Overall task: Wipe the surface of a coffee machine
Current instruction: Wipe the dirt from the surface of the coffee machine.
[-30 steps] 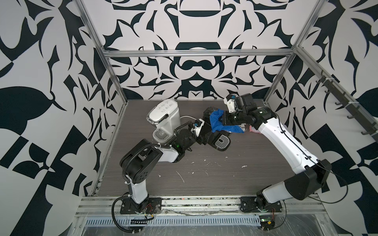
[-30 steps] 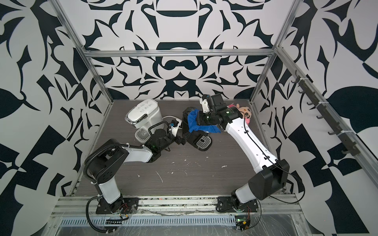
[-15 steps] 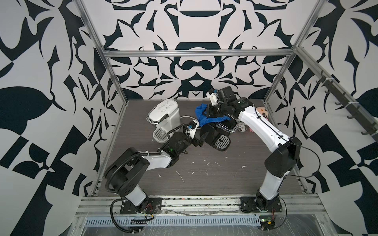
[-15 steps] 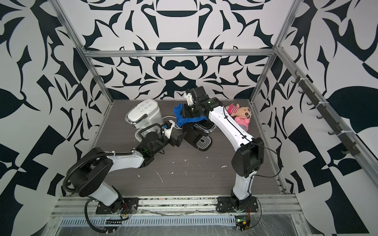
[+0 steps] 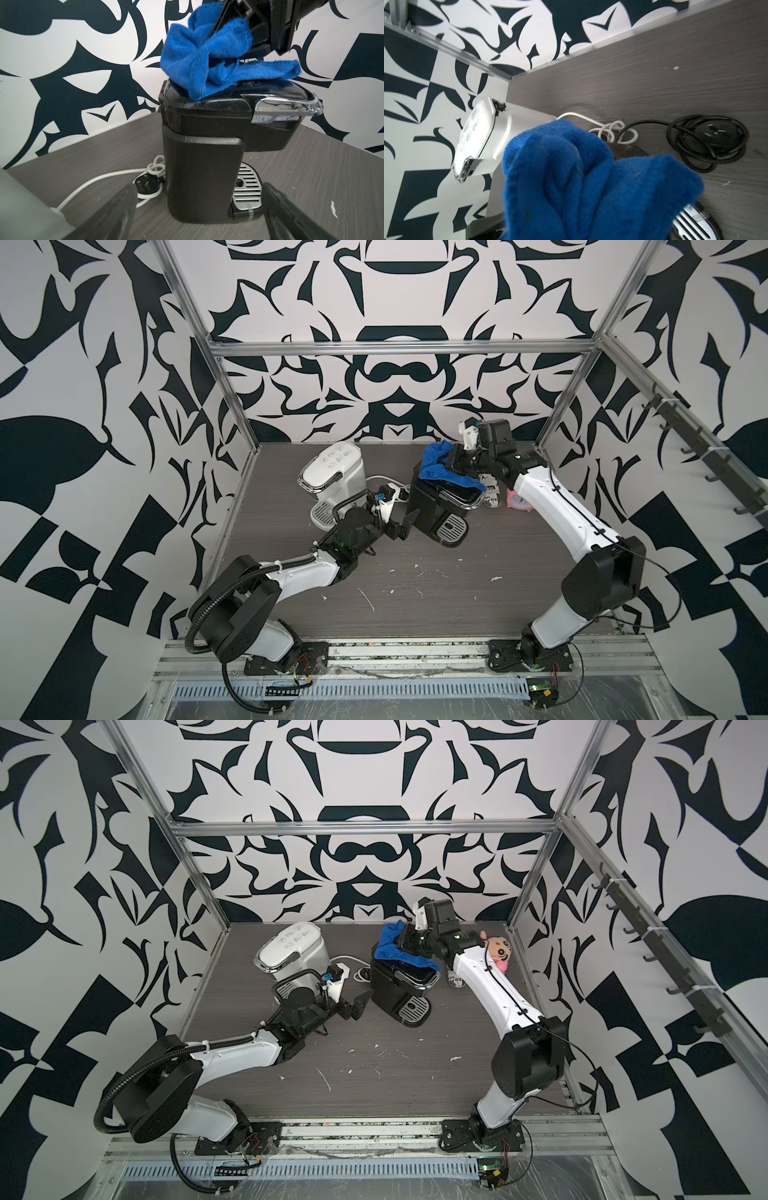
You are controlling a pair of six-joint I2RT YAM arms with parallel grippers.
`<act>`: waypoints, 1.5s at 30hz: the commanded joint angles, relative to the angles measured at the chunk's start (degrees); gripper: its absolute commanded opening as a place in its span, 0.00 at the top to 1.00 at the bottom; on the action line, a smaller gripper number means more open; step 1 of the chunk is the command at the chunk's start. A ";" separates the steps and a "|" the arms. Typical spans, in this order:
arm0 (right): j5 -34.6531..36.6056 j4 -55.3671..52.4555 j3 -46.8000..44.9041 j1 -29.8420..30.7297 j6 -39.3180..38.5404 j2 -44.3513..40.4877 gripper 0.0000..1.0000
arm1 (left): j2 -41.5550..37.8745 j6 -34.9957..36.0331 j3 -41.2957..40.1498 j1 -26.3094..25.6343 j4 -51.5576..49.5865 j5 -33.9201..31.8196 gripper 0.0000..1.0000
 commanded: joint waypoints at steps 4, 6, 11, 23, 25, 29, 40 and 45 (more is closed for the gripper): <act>1.97 -0.72 -10.01 -2.39 2.25 -6.34 1.00 | -0.69 -1.88 2.14 0.07 -1.49 1.93 0.05; 2.37 -0.53 -13.23 -2.49 2.21 -9.50 1.00 | -0.45 -1.85 3.24 0.07 -2.62 2.62 0.05; 1.45 0.41 -21.37 -1.90 2.61 -18.23 1.00 | 0.25 -1.03 5.38 0.07 -3.33 3.29 0.05; 1.54 1.46 -18.21 6.91 1.47 -15.20 1.00 | -0.24 -1.82 6.09 0.07 -2.73 2.02 0.04; 1.85 0.75 -17.18 6.84 0.61 -14.54 1.00 | -0.64 -1.85 5.86 0.07 -3.05 1.83 0.04; 2.88 0.38 -18.39 5.83 0.12 -17.01 1.00 | -1.74 -1.47 4.92 0.07 -3.52 0.98 0.04; 1.11 -0.15 -29.94 -6.58 0.28 -27.86 1.00 | -2.79 -0.95 3.17 0.07 -3.51 -0.06 0.04; 1.01 2.06 -30.85 -9.65 0.21 -28.93 1.00 | -2.74 -0.46 3.48 0.07 -4.13 -0.24 0.03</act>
